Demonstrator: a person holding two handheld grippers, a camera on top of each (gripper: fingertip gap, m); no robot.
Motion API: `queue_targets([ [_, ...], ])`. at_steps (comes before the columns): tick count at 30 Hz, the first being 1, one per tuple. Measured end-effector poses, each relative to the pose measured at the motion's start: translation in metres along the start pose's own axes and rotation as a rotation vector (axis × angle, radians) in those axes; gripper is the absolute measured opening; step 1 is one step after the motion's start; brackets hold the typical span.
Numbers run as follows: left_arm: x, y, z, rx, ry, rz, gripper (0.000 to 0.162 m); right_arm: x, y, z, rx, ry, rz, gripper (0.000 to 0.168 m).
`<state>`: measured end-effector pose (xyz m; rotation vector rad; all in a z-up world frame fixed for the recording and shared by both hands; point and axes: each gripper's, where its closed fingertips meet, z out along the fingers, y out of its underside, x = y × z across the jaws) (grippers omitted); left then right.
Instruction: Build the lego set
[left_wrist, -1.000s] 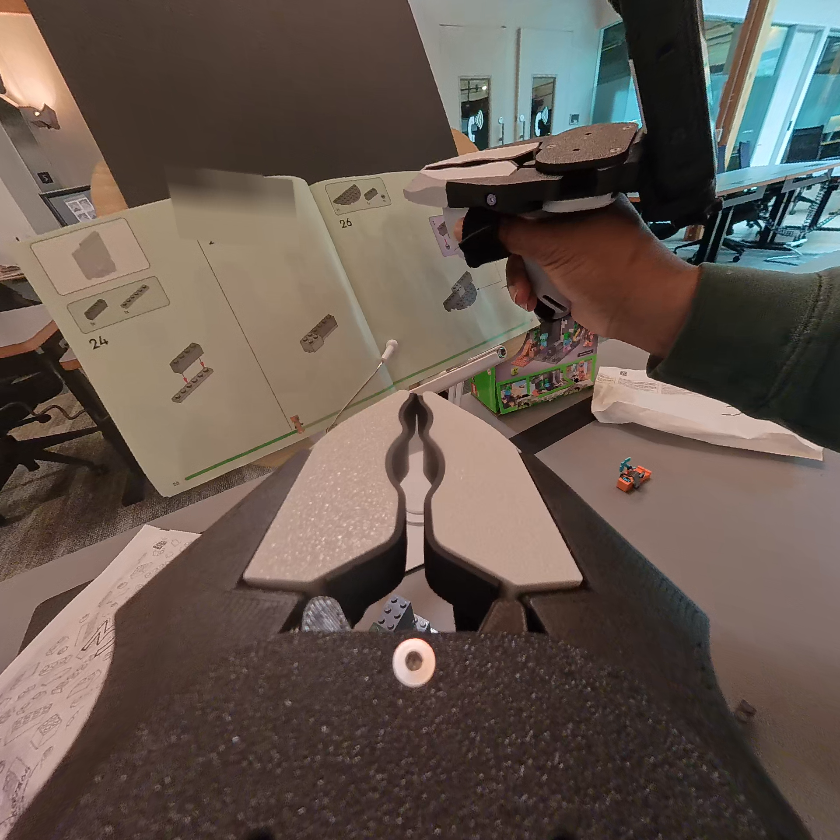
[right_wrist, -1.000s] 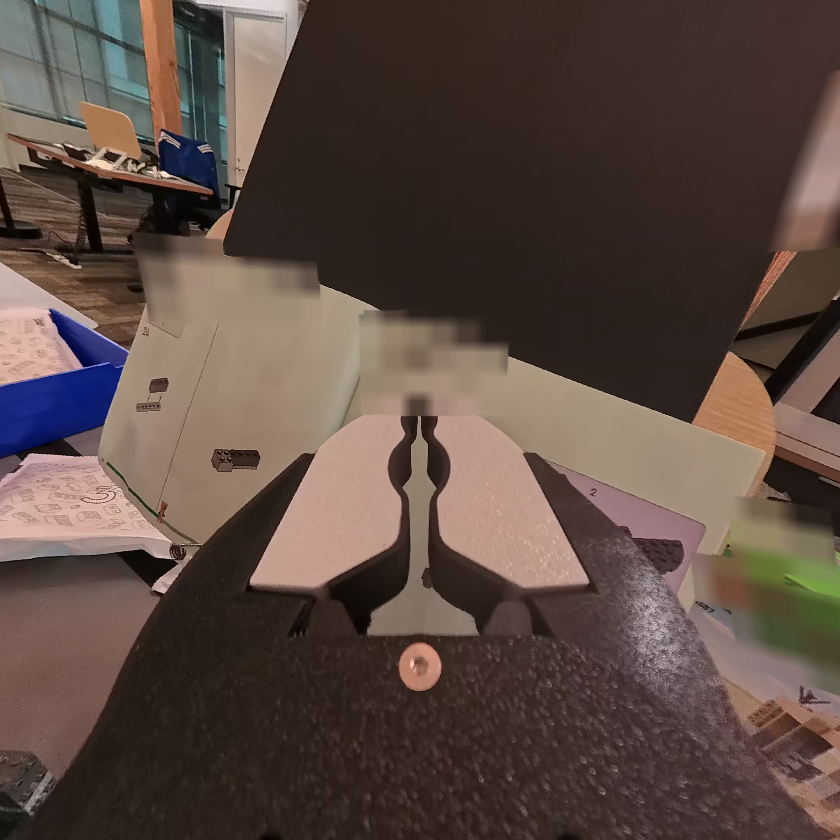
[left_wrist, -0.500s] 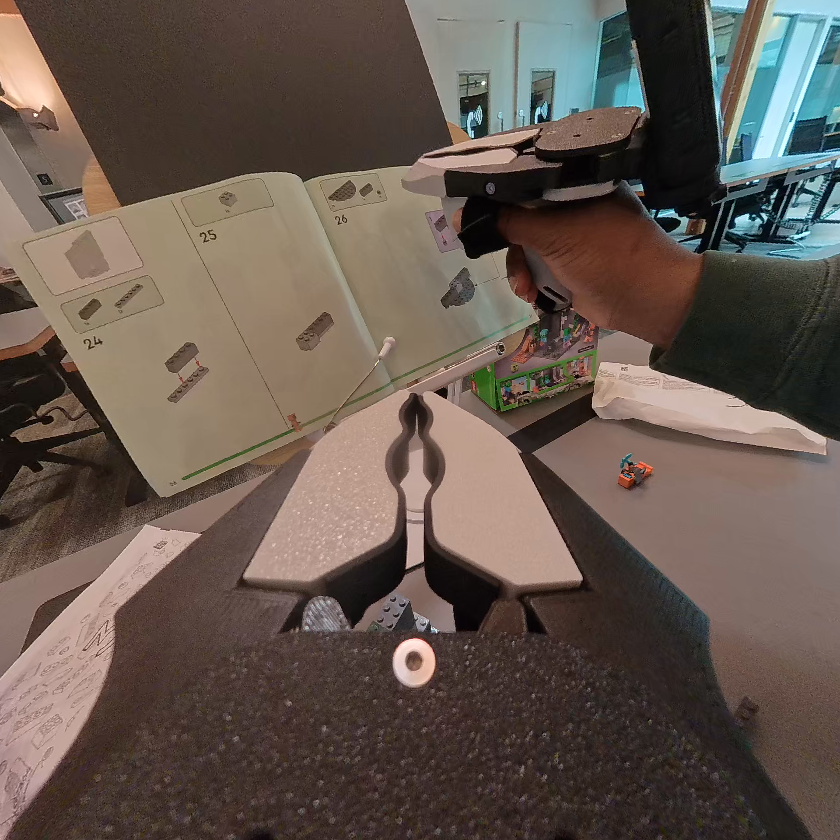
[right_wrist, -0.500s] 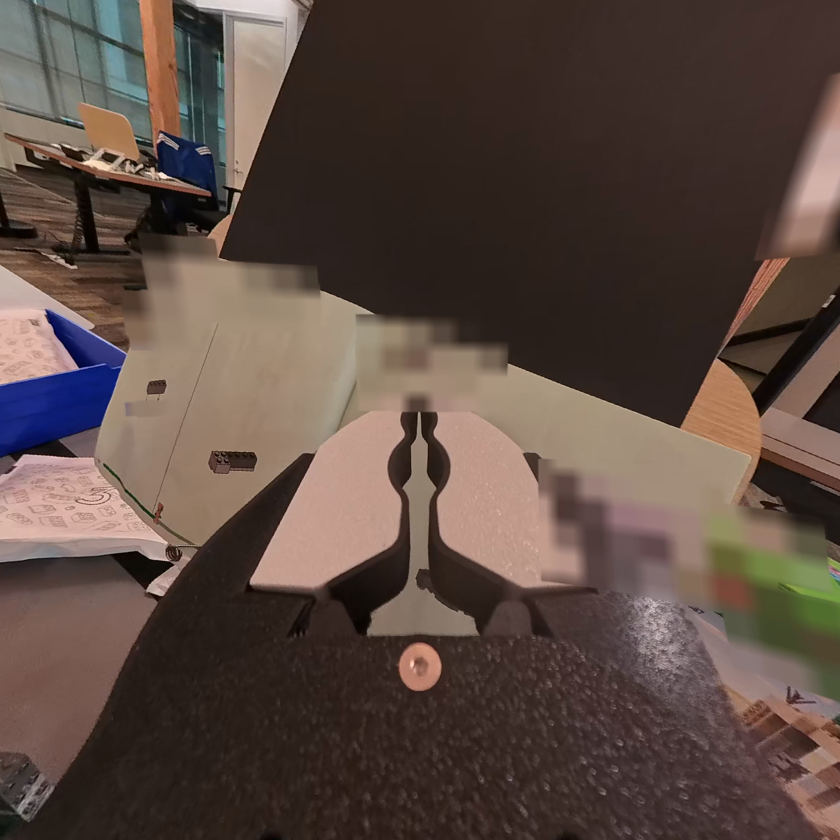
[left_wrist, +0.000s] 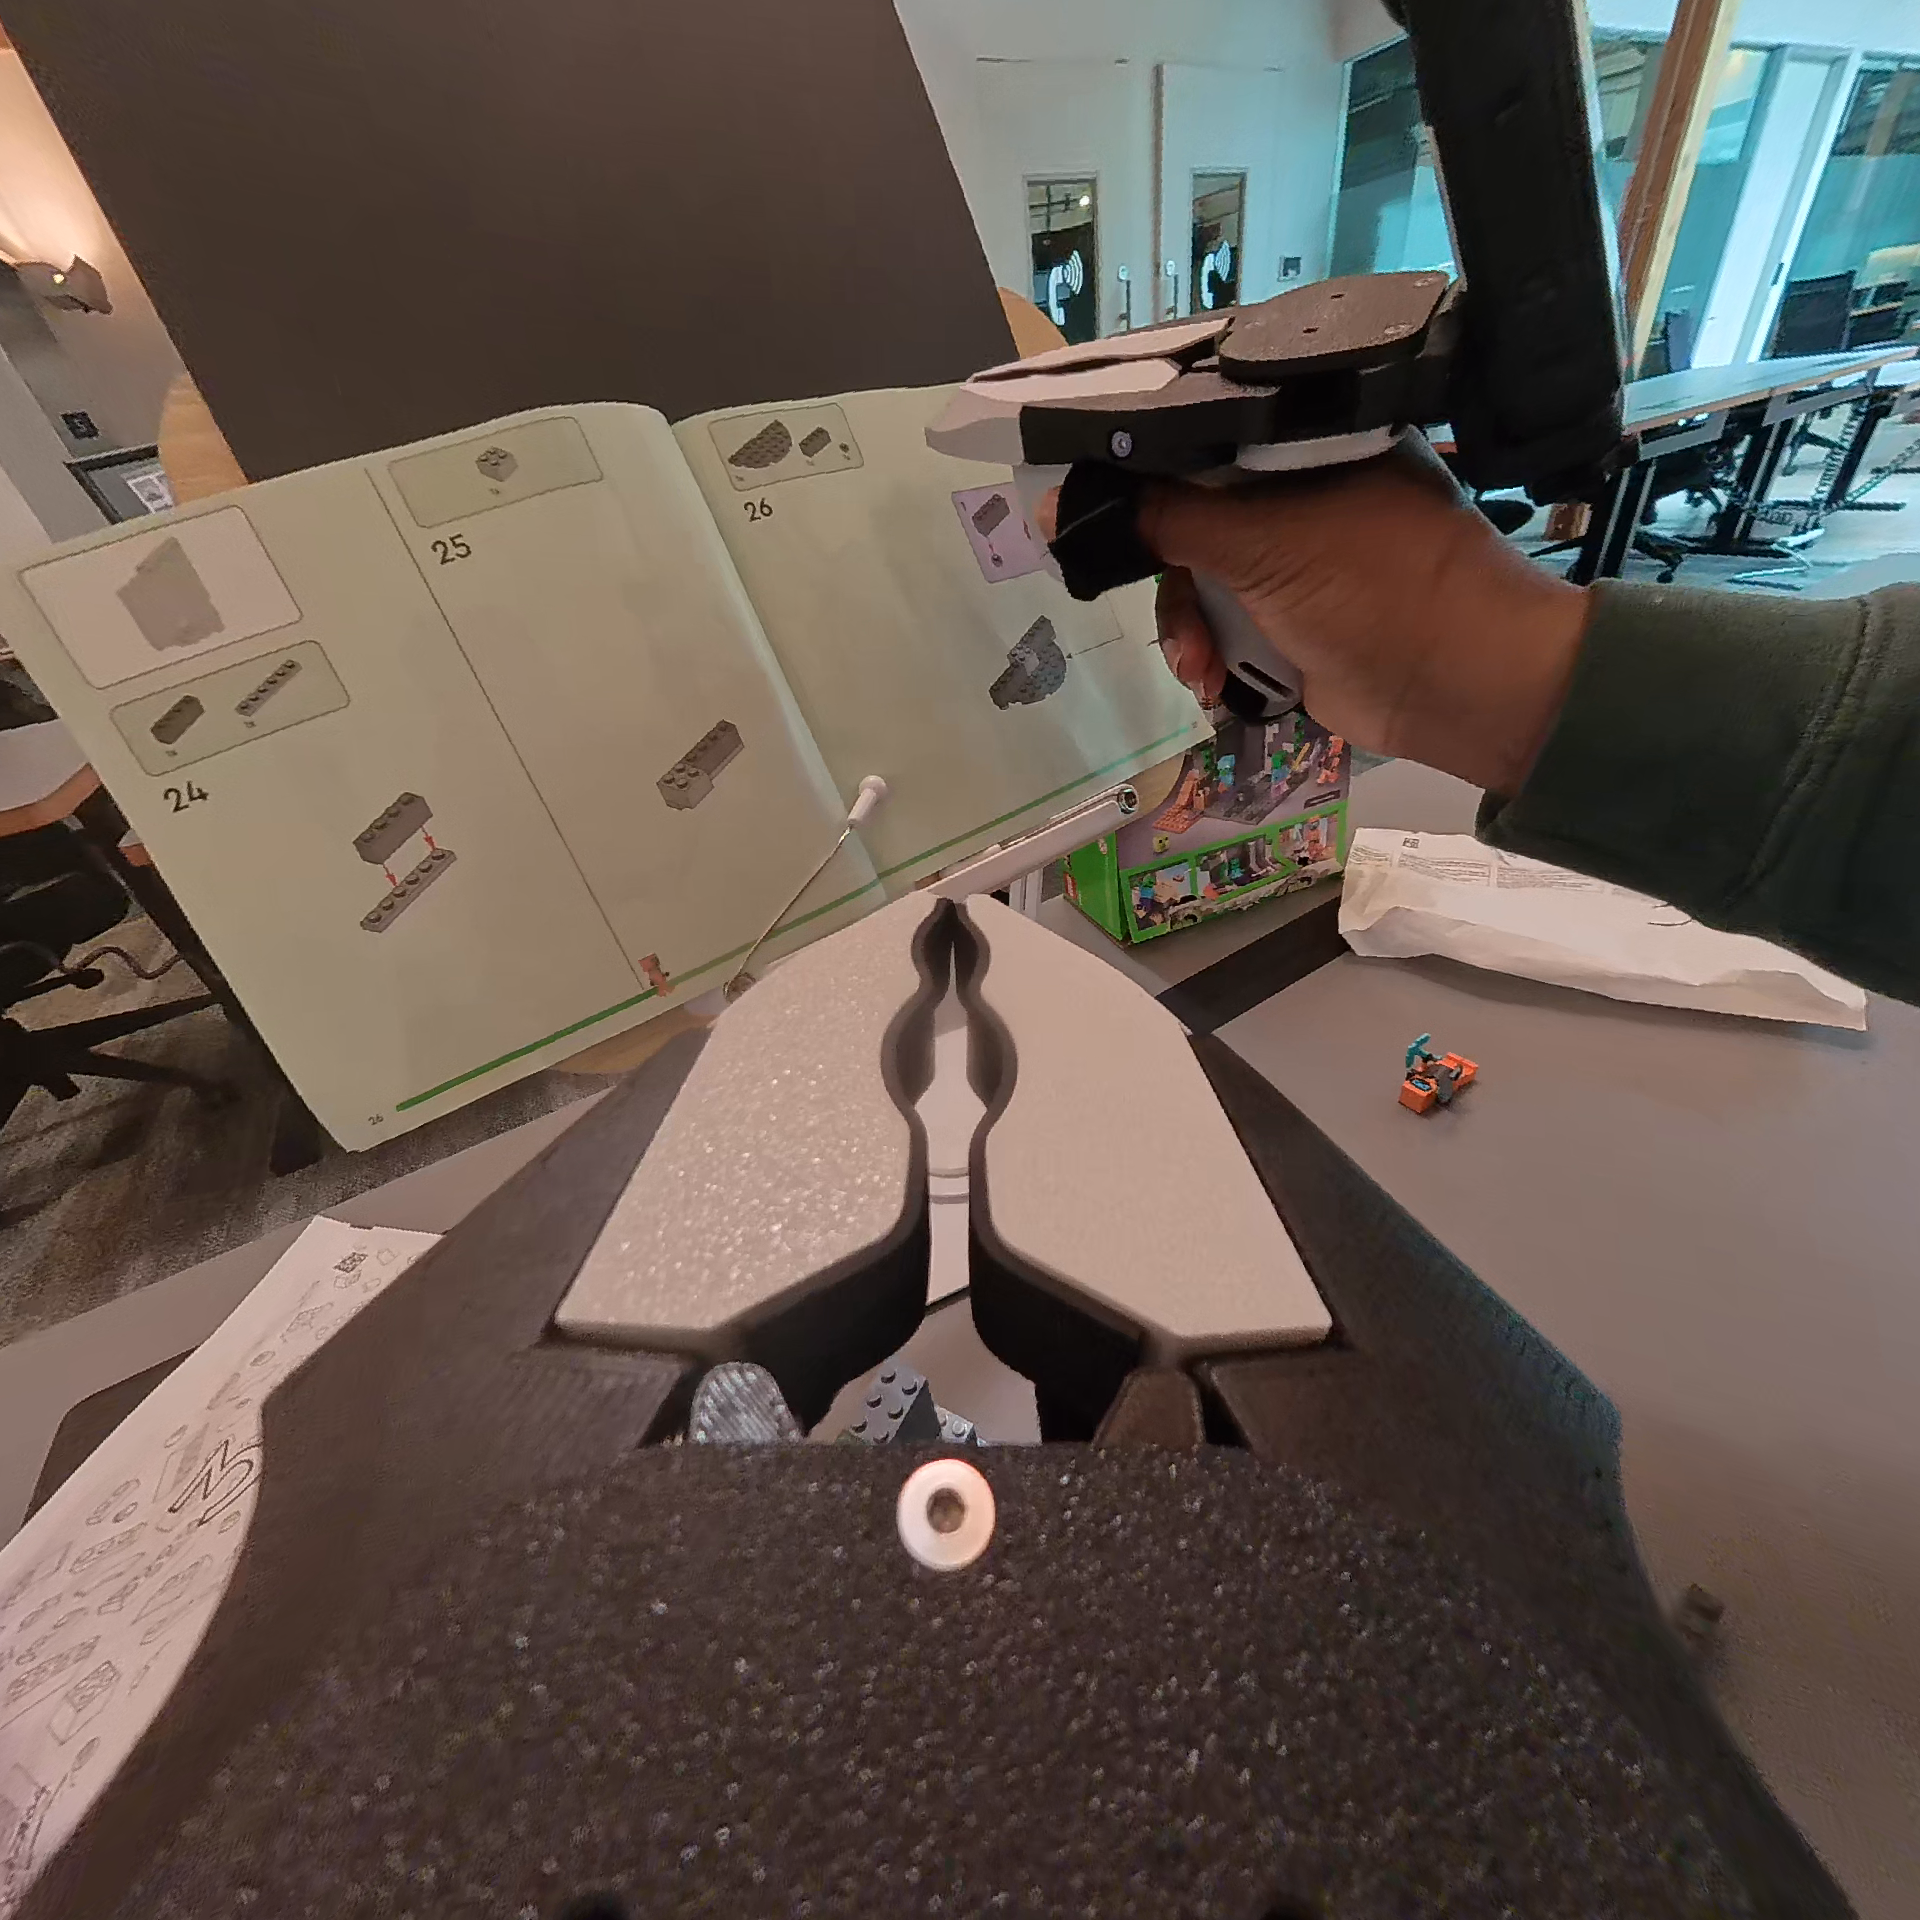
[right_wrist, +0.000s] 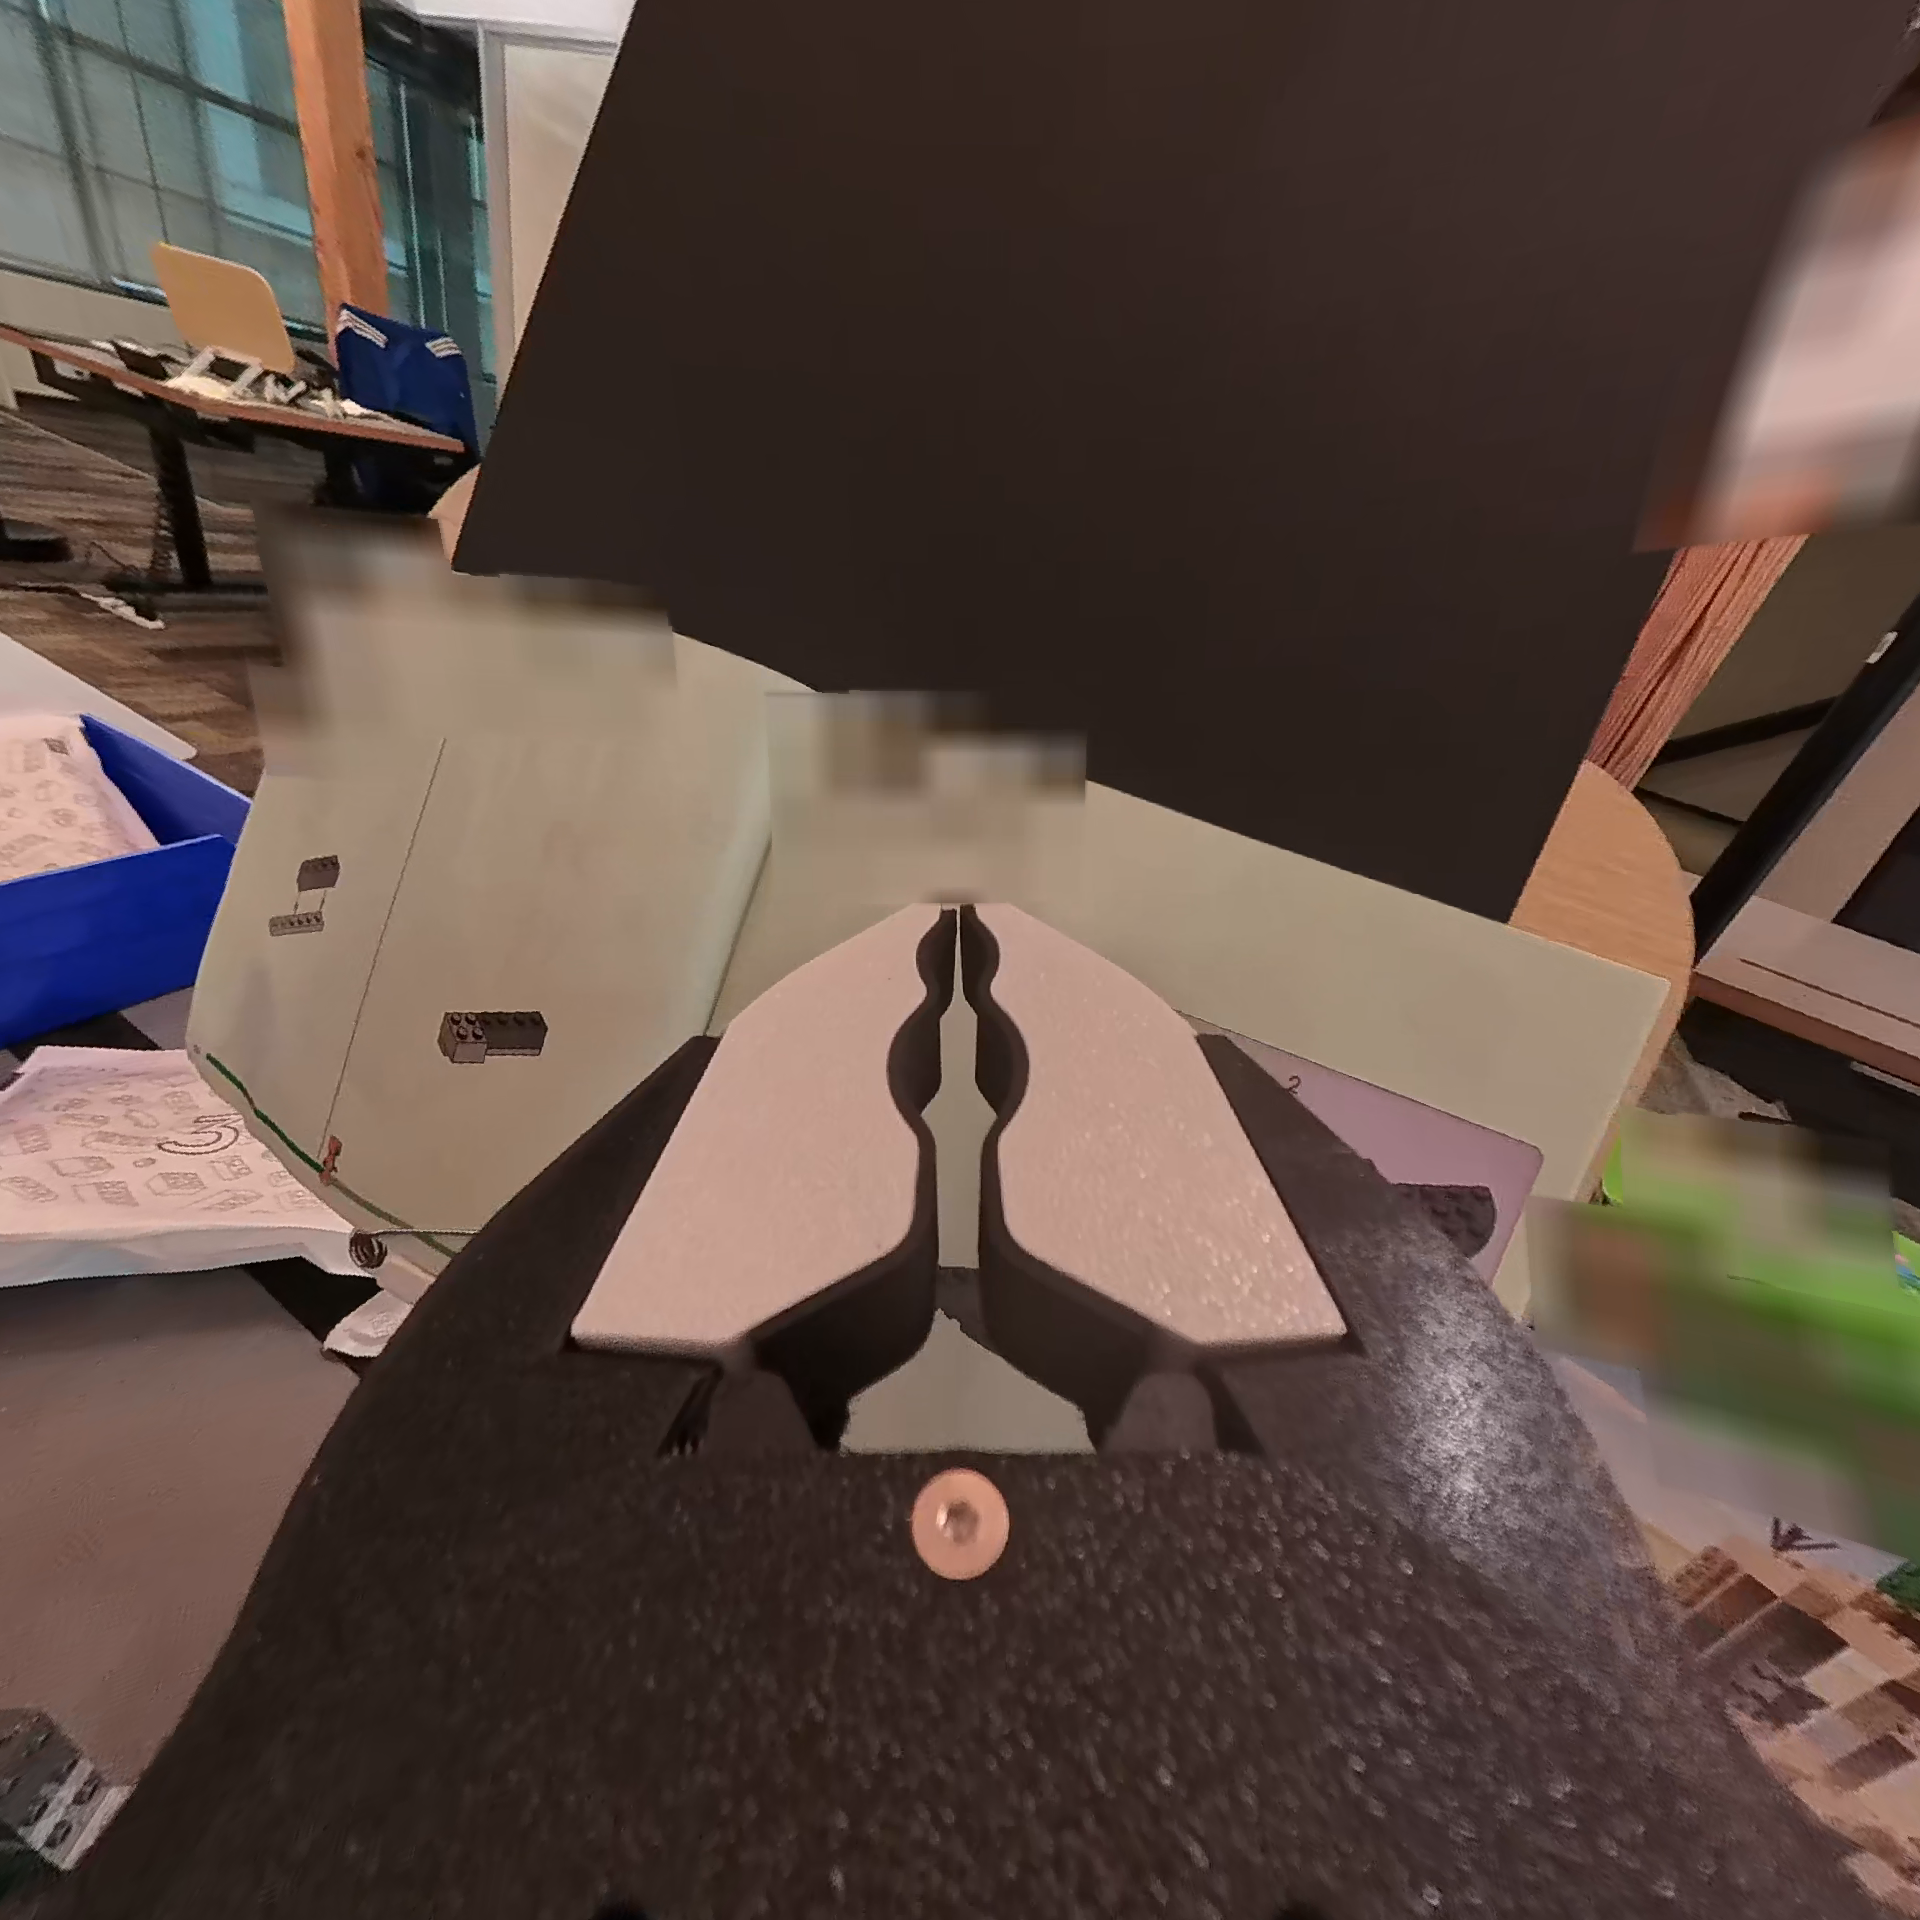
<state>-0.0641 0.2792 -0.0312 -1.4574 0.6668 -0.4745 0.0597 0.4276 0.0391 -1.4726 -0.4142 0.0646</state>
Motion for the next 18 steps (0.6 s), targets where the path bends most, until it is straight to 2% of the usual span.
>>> queue_targets([
  [8,0.001,-0.005,-0.004,0.009,0.005,0.004,0.000,-0.006,0.005,-0.015,-0.024,-0.048,-0.017,0.000],
  [12,0.001,-0.013,-0.007,0.038,-0.026,0.014,0.000,-0.027,0.010,-0.047,0.007,-0.139,-0.035,0.000],
  [18,0.013,-0.012,-0.003,0.063,-0.022,-0.013,0.000,-0.063,0.048,-0.102,-0.023,-0.250,-0.004,0.001],
])
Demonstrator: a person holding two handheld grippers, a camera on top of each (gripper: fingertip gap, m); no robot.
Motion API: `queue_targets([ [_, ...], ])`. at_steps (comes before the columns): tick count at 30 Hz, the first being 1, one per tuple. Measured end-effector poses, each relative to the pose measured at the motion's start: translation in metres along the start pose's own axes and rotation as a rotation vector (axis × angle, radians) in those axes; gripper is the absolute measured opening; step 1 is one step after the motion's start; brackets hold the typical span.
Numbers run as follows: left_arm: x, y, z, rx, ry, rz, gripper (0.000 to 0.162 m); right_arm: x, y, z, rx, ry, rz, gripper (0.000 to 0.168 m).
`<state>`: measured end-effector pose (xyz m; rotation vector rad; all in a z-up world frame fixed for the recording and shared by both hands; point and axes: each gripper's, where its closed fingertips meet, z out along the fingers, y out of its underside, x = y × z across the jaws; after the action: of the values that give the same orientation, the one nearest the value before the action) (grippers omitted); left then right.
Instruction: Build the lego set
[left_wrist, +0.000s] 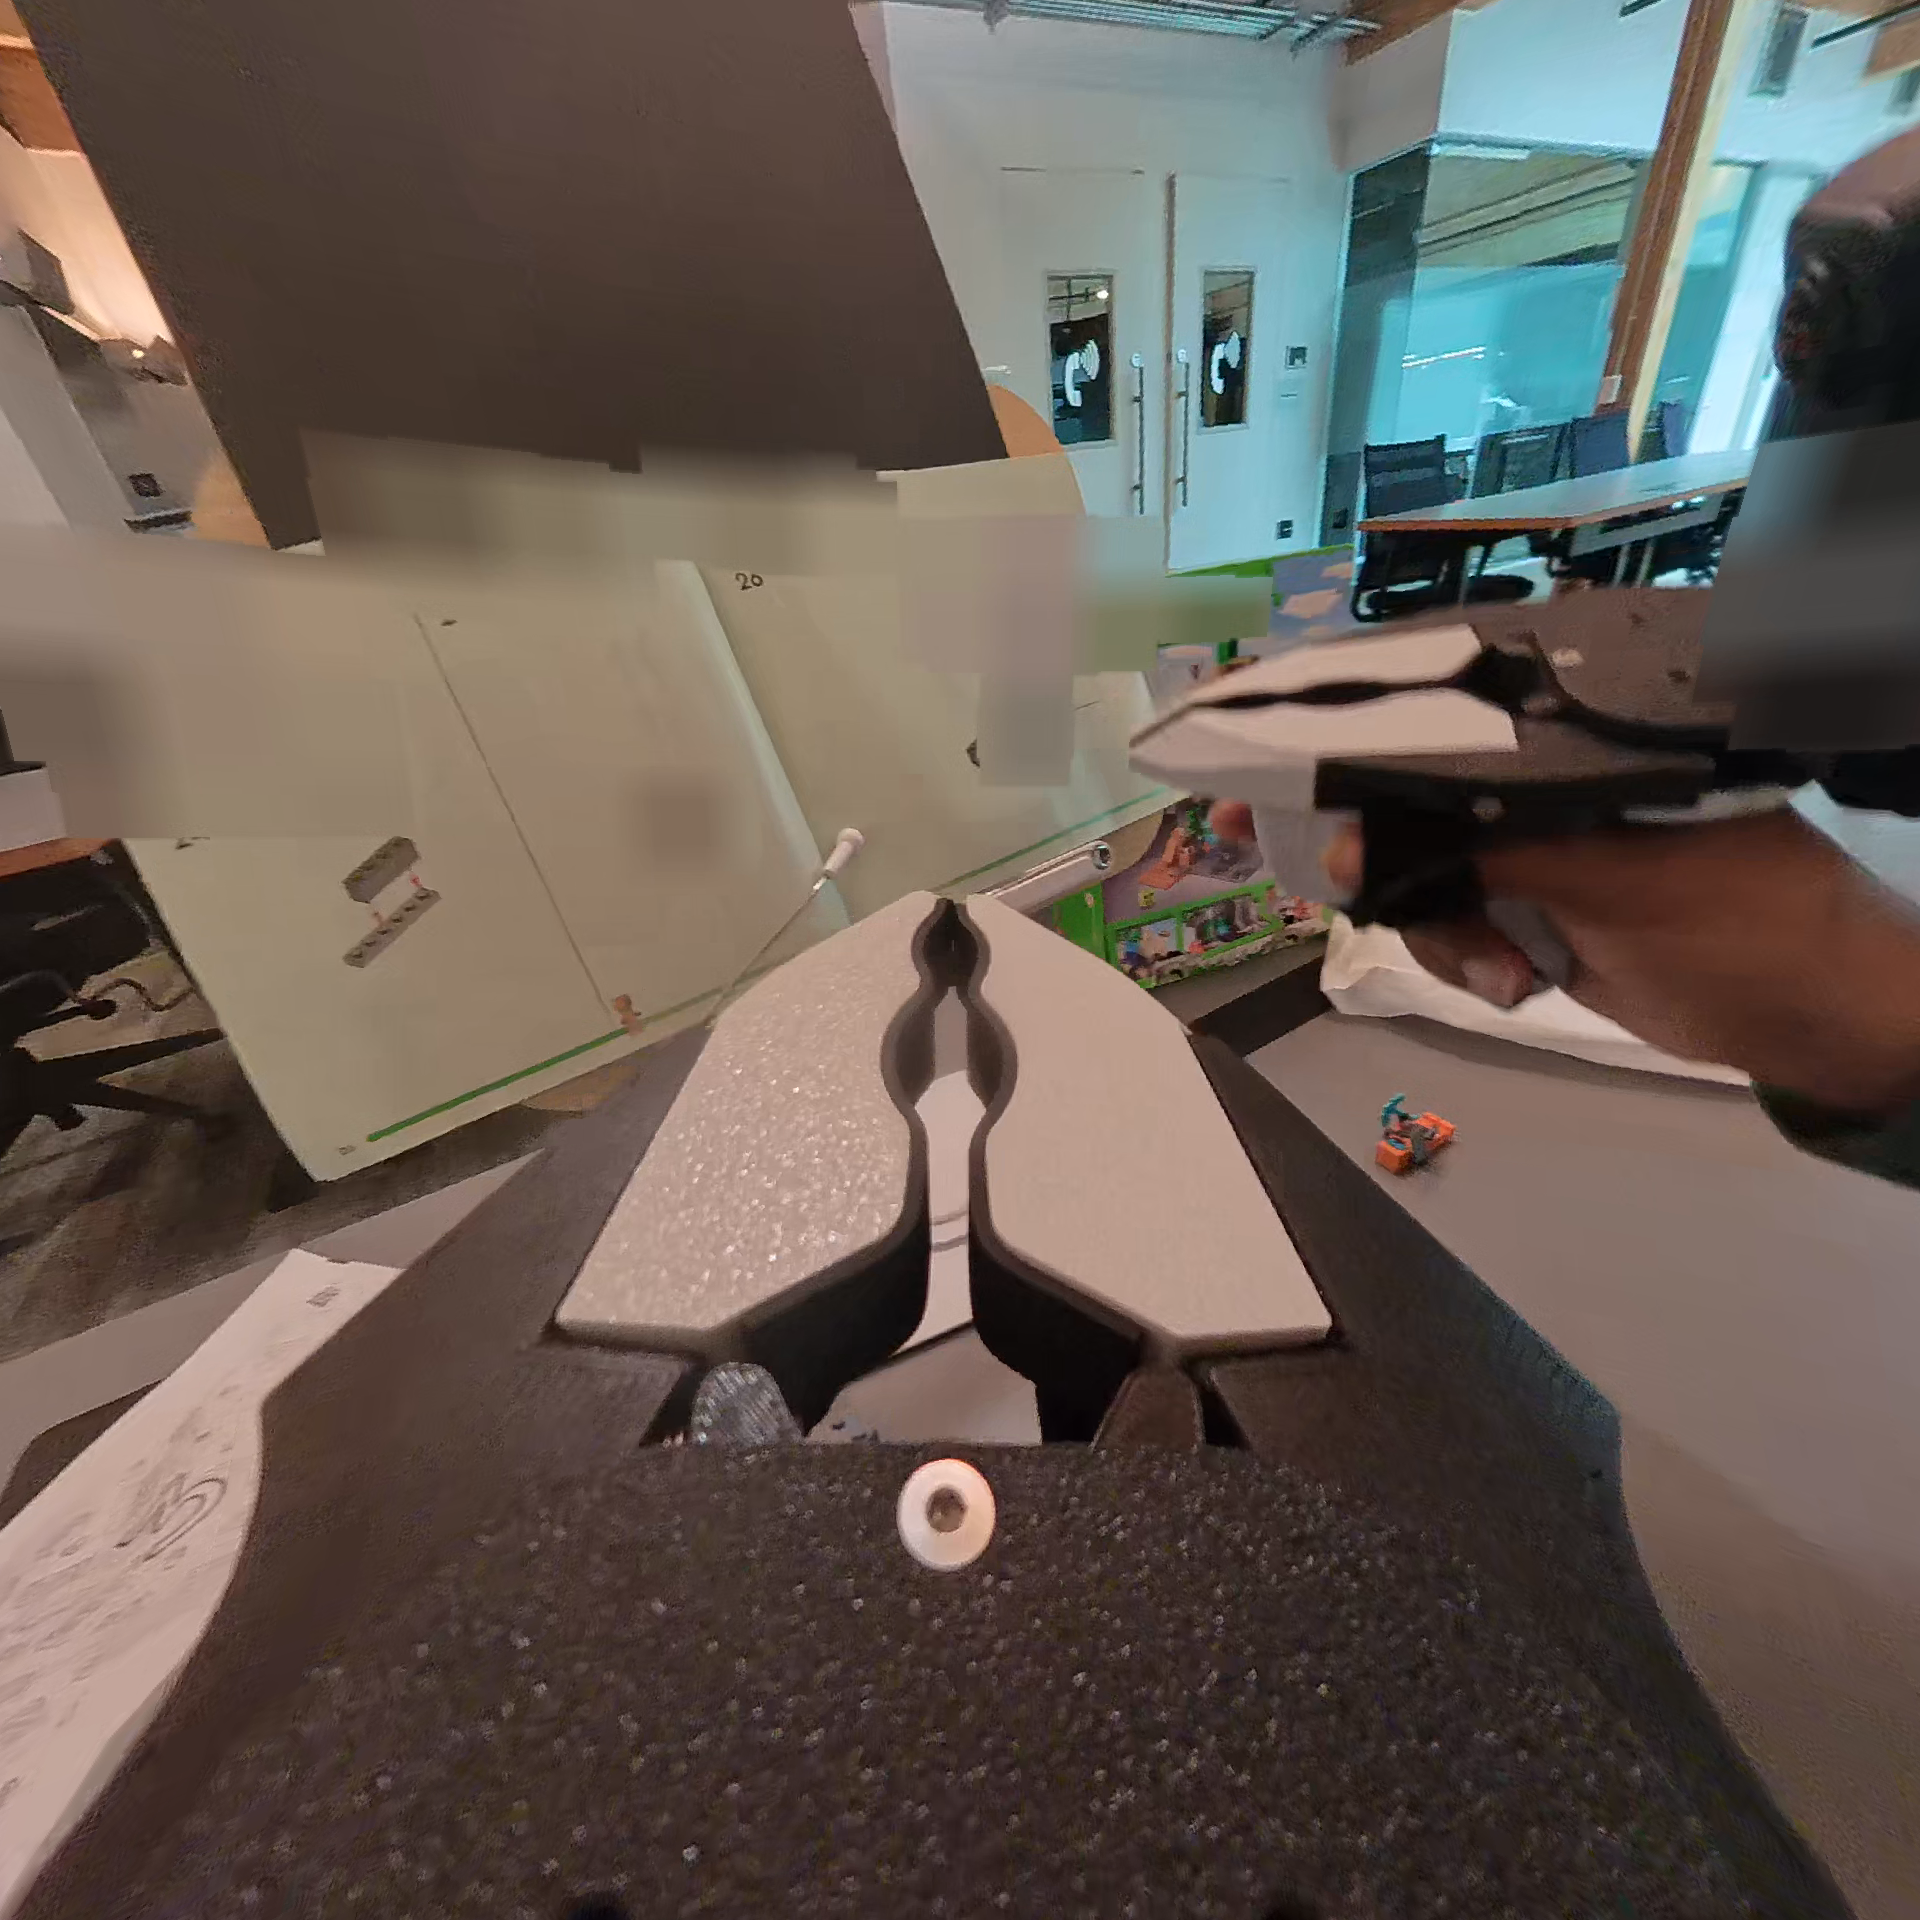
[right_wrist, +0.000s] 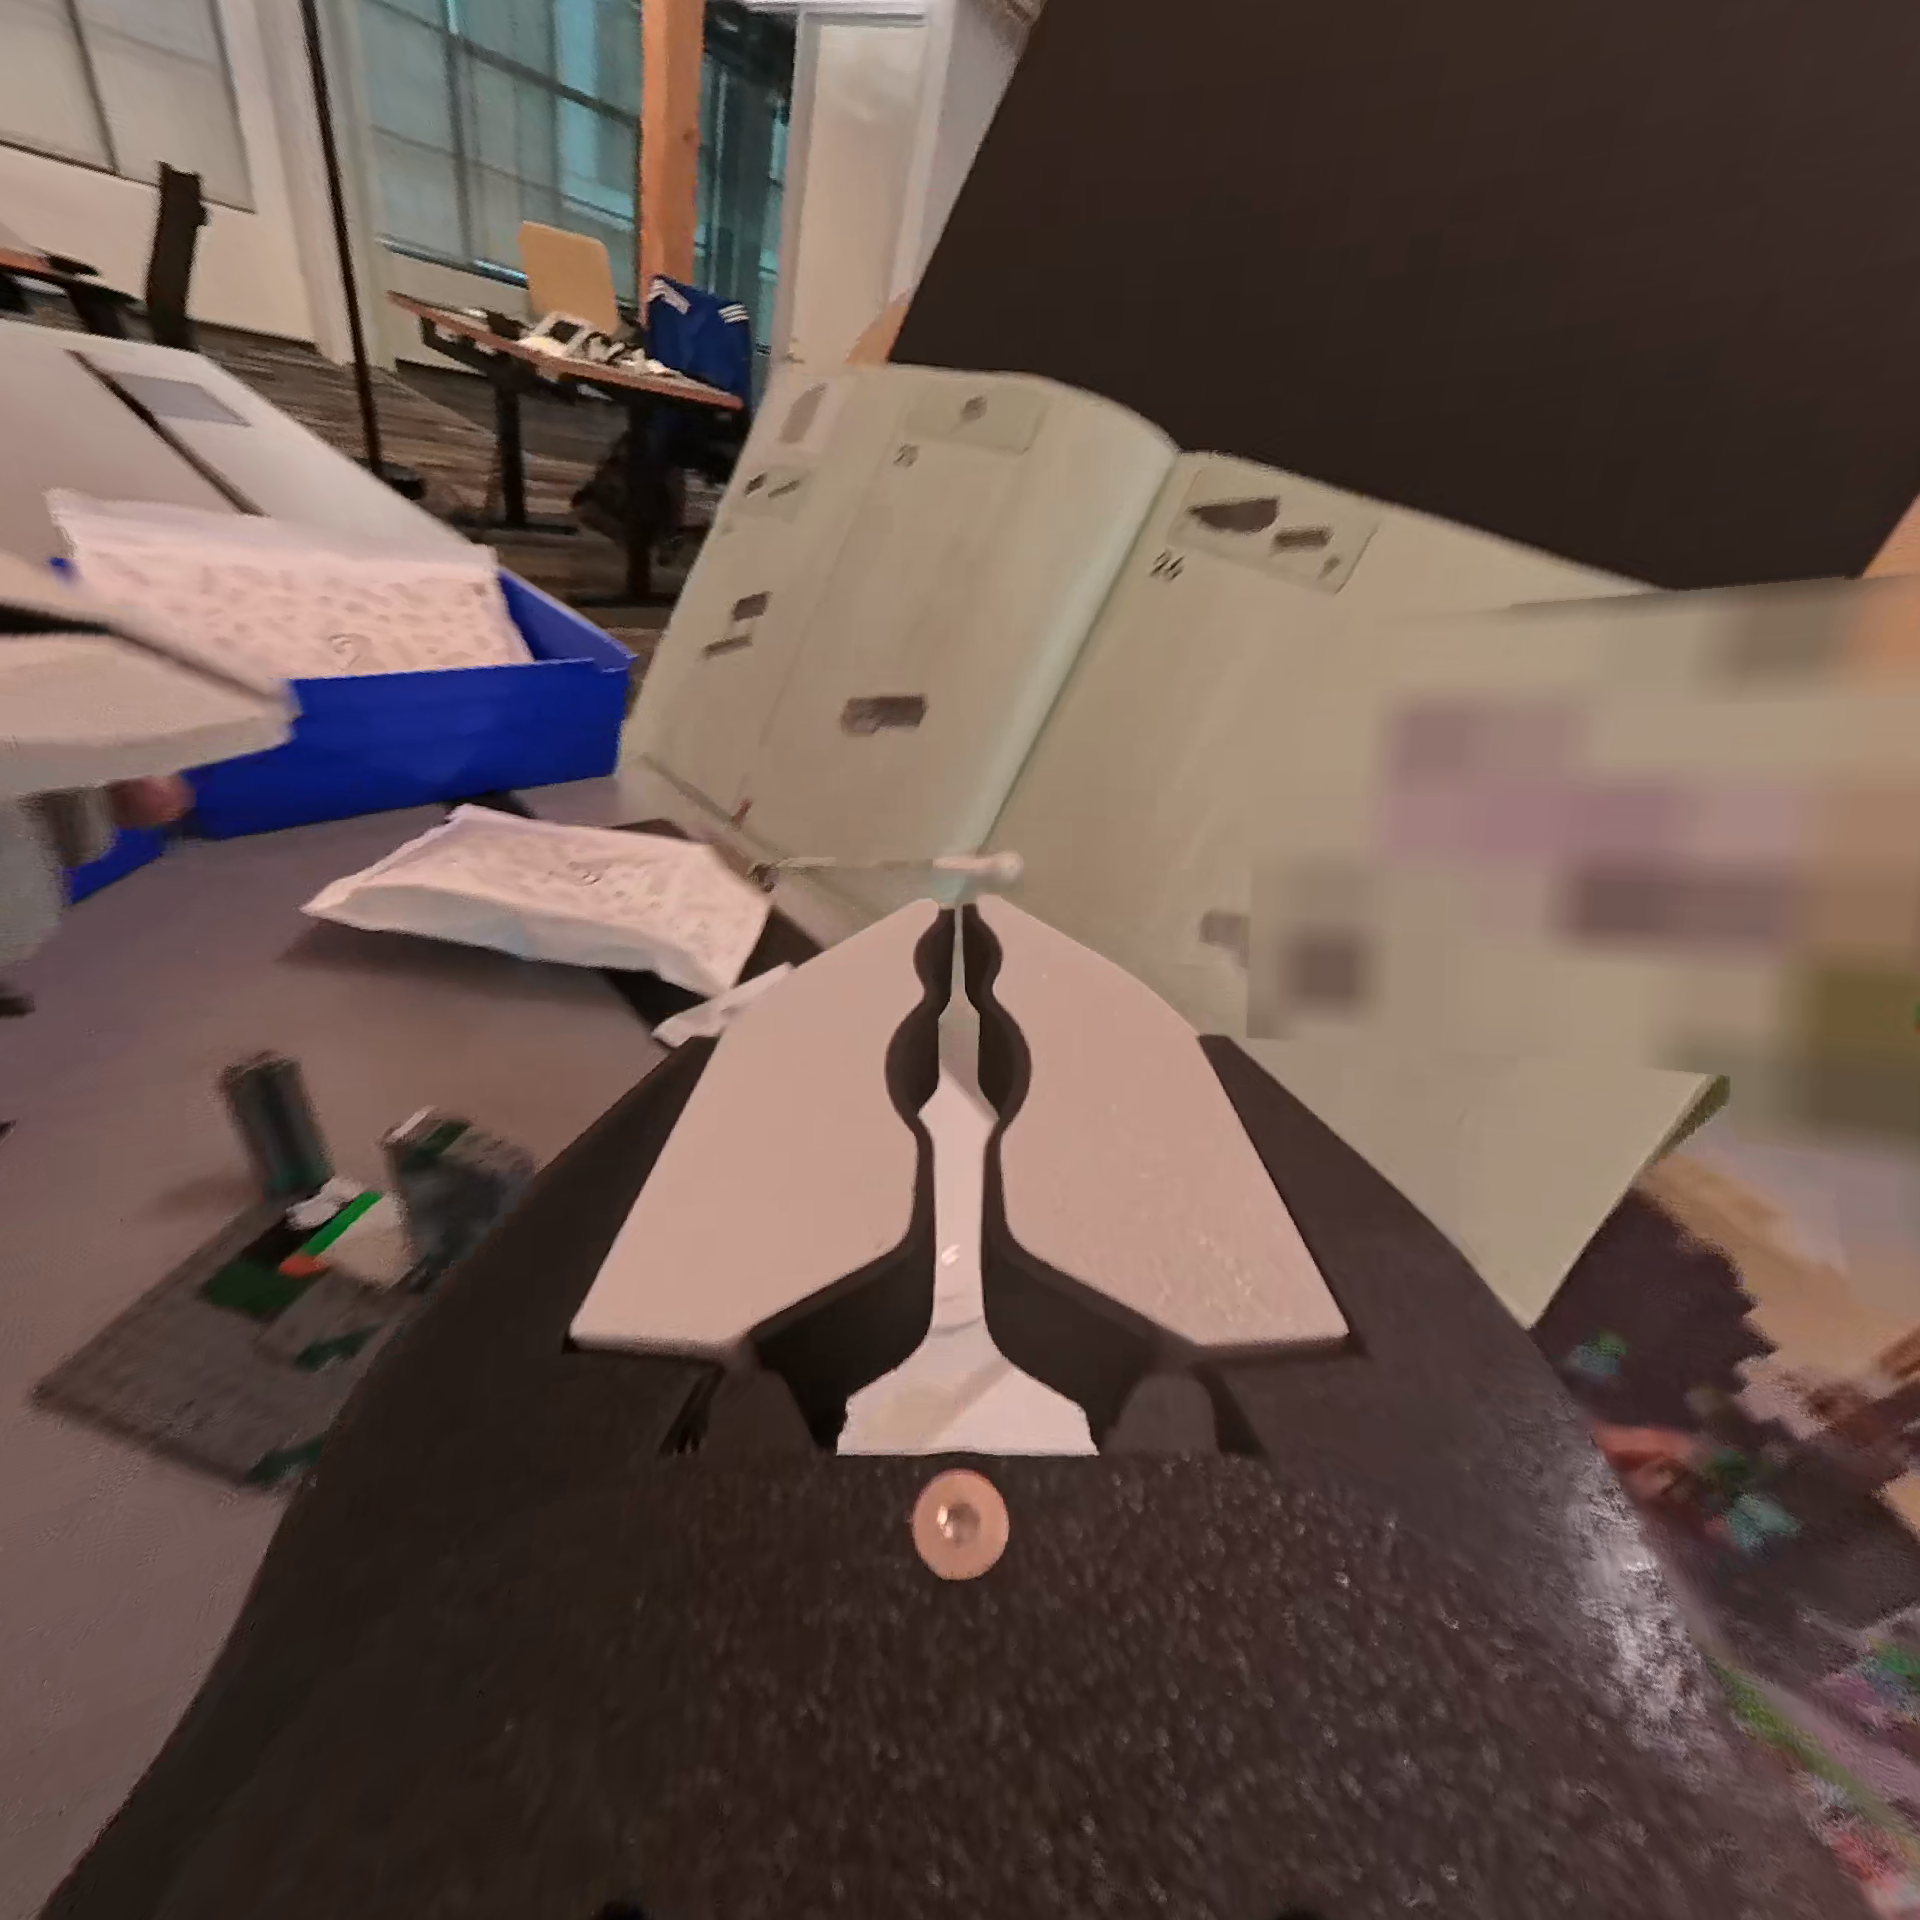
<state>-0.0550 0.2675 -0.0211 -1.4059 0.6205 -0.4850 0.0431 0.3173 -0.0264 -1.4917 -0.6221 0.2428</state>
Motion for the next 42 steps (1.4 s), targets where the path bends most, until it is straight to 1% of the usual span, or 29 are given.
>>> queue_targets([
  [6,0.015,0.002,-0.007,-0.025,0.040,-0.001,0.000,-0.070,0.051,-0.040,-0.046,-0.194,0.071,0.002],
  [8,0.019,0.004,-0.015,-0.033,0.042,-0.006,0.000,-0.097,0.065,-0.049,-0.067,-0.281,0.076,0.003],
  [10,0.019,0.012,-0.030,-0.057,0.033,-0.019,0.000,-0.120,0.071,-0.057,-0.065,-0.348,0.086,0.003],
  [12,0.016,0.030,-0.050,-0.098,-0.001,-0.005,0.000,-0.139,0.074,-0.062,-0.068,-0.409,0.110,0.007],
  [14,0.012,0.056,-0.074,-0.171,-0.030,0.010,0.000,-0.155,0.077,-0.066,-0.074,-0.461,0.142,0.013],
  [17,-0.004,0.098,-0.114,-0.293,-0.110,0.026,0.000,-0.171,0.085,-0.077,-0.080,-0.509,0.174,0.014],
  [21,-0.028,0.147,-0.166,-0.461,-0.208,-0.023,0.000,-0.175,0.105,-0.100,-0.126,-0.529,0.205,0.013],
  [23,-0.037,0.167,-0.188,-0.563,-0.243,-0.032,0.008,-0.171,0.114,-0.115,-0.143,-0.532,0.212,0.013],
  [25,-0.044,0.179,-0.205,-0.638,-0.269,-0.037,0.012,-0.162,0.123,-0.127,-0.149,-0.512,0.220,0.011],
  [28,-0.049,0.190,-0.220,-0.699,-0.293,-0.076,0.014,-0.146,0.132,-0.140,-0.143,-0.478,0.260,0.010],
  [31,-0.050,0.194,-0.233,-0.723,-0.339,-0.076,0.012,-0.134,0.133,-0.146,-0.121,-0.459,0.310,0.010],
  [34,-0.050,0.185,-0.249,-0.717,-0.408,-0.032,0.013,-0.129,0.129,-0.149,-0.106,-0.454,0.308,0.009],
  [36,-0.054,0.173,-0.263,-0.688,-0.471,-0.010,0.021,-0.128,0.128,-0.150,-0.099,-0.450,0.294,0.009],
  [39,-0.066,0.164,-0.279,-0.623,-0.550,-0.061,0.037,-0.130,0.131,-0.150,-0.109,-0.454,0.285,0.009],
  [41,-0.080,0.176,-0.275,-0.617,-0.577,-0.111,0.046,-0.133,0.133,-0.149,-0.114,-0.469,0.306,0.009],
  [42,-0.088,0.184,-0.273,-0.629,-0.597,-0.113,0.045,-0.135,0.134,-0.148,-0.119,-0.475,0.316,0.009],
])
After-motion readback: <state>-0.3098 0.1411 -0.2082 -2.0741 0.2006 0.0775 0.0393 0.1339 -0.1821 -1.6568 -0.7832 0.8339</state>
